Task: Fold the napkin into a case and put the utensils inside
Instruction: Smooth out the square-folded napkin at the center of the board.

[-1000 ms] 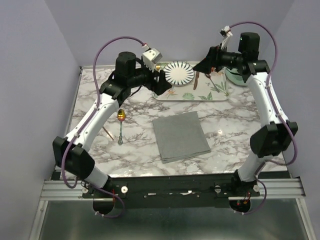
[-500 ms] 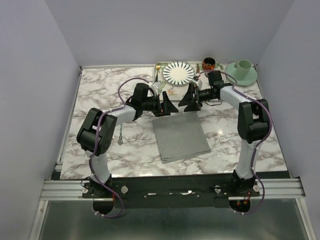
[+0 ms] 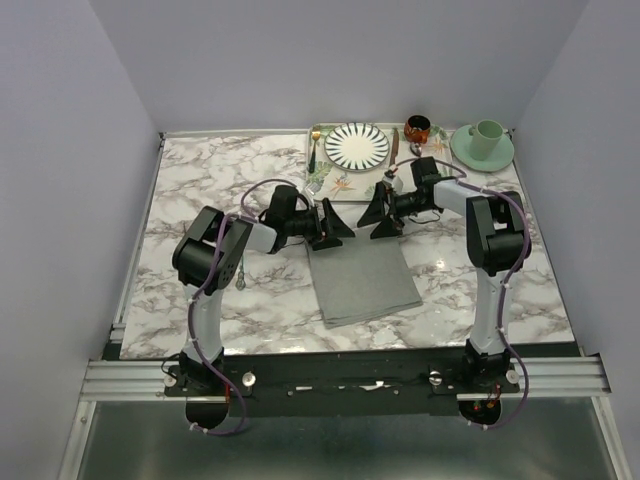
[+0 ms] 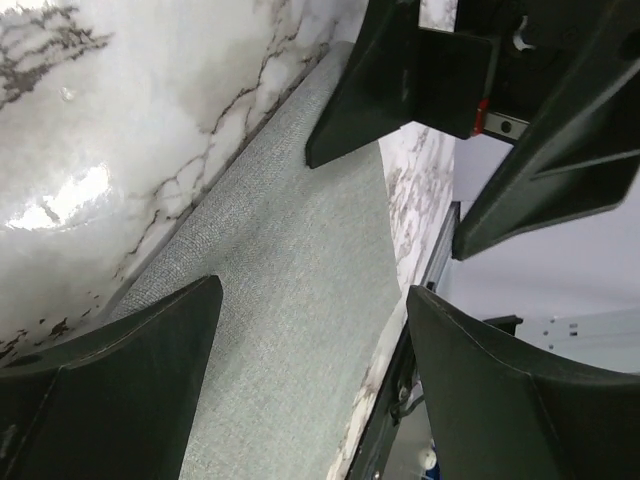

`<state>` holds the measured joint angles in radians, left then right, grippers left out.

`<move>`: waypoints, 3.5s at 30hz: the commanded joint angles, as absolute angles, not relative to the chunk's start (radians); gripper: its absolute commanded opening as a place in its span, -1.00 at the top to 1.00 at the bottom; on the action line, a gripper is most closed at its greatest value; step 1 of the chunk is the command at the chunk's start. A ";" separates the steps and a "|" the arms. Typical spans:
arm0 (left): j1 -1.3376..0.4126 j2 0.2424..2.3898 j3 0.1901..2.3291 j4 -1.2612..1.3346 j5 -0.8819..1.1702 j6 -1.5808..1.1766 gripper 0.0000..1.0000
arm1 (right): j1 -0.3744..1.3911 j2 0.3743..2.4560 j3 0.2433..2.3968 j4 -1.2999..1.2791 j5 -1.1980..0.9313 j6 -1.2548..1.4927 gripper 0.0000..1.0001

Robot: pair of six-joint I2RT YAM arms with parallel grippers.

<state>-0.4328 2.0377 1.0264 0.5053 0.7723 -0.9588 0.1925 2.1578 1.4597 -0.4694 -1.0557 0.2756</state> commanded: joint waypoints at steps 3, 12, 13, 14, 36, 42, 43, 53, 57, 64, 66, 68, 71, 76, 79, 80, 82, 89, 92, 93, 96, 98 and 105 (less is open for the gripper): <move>-0.408 2.124 0.995 0.453 0.799 -0.862 -0.80 | 0.183 2.189 1.388 -0.523 -0.991 0.227 -1.00; -0.301 2.108 1.163 0.092 0.824 -0.563 -0.86 | 0.143 2.177 1.376 -0.522 -0.999 0.222 -1.00; -0.301 2.083 1.166 0.080 0.869 -0.551 -0.86 | 0.143 2.166 1.387 -0.523 -1.011 0.222 -1.00; -0.304 2.065 1.164 0.078 0.894 -0.552 -0.86 | 0.143 2.154 1.403 -0.522 -1.043 0.225 -1.00; -0.296 2.063 1.058 0.282 0.853 -0.726 -0.70 | 0.215 2.284 1.472 -0.394 -1.069 0.397 -1.00; -0.278 2.013 1.104 0.173 0.877 -0.612 -0.67 | 0.215 2.221 1.536 -0.428 -1.126 0.376 -1.00; -0.290 1.996 1.104 0.172 0.888 -0.612 -0.67 | 0.215 2.153 1.508 -0.446 -1.140 0.368 -1.00; -0.428 1.853 1.014 0.186 0.804 -0.589 -0.56 | 0.221 1.904 1.114 -0.448 -1.241 0.329 -1.00; -0.425 1.899 1.014 0.166 0.764 -0.578 -0.53 | 0.221 1.997 1.095 -0.462 -1.247 0.270 -1.00; -0.385 1.971 1.031 0.094 0.724 -0.560 -0.53 | 0.160 2.106 1.135 -0.555 -1.137 0.167 -1.00; -0.371 1.985 1.025 0.089 0.721 -0.557 -0.53 | 0.137 2.112 1.152 -0.615 -1.121 0.098 -1.00; -0.358 1.991 1.023 0.078 0.718 -0.548 -0.53 | 0.115 2.088 1.169 -0.698 -1.112 0.031 -1.00; -0.356 1.973 1.023 0.084 0.735 -0.529 -0.53 | 0.114 2.001 1.166 -0.778 -1.120 -0.035 -1.00; -0.385 1.885 0.994 0.135 0.810 -0.534 -0.57 | 0.146 1.858 1.108 -0.819 -1.161 -0.041 -1.00; -0.422 1.810 0.965 0.138 0.830 -0.532 -0.59 | 0.172 1.792 1.028 -0.784 -1.160 -0.020 -1.00; -0.429 1.787 0.956 0.137 0.836 -0.534 -0.59 | 0.179 1.787 1.010 -0.772 -1.158 -0.014 -1.00; -0.443 1.776 0.930 0.137 0.836 -0.532 -0.59 | 0.186 1.813 0.965 -0.747 -1.157 -0.018 -1.00; -0.436 1.841 0.903 0.074 0.787 -0.476 -0.59 | 0.178 1.931 0.934 -0.742 -1.075 -0.086 -1.00; -0.417 1.884 0.936 0.019 0.758 -0.431 -0.57 | 0.164 1.939 0.942 -0.749 -1.026 -0.095 -1.00; -0.402 1.890 0.945 0.008 0.750 -0.423 -0.56 | 0.160 1.936 0.946 -0.750 -0.999 -0.098 -1.00; -0.385 1.869 1.011 -0.064 0.746 -0.344 -0.54 | 0.152 1.916 0.971 -0.779 -0.951 -0.124 -1.00; -0.385 1.804 1.026 -0.112 0.753 -0.264 -0.54 | 0.152 1.896 0.991 -0.816 -0.936 -0.143 -1.00; -0.383 1.586 1.045 -0.333 0.732 0.046 -0.44 | 0.152 1.778 1.107 -0.913 -0.819 -0.205 -1.00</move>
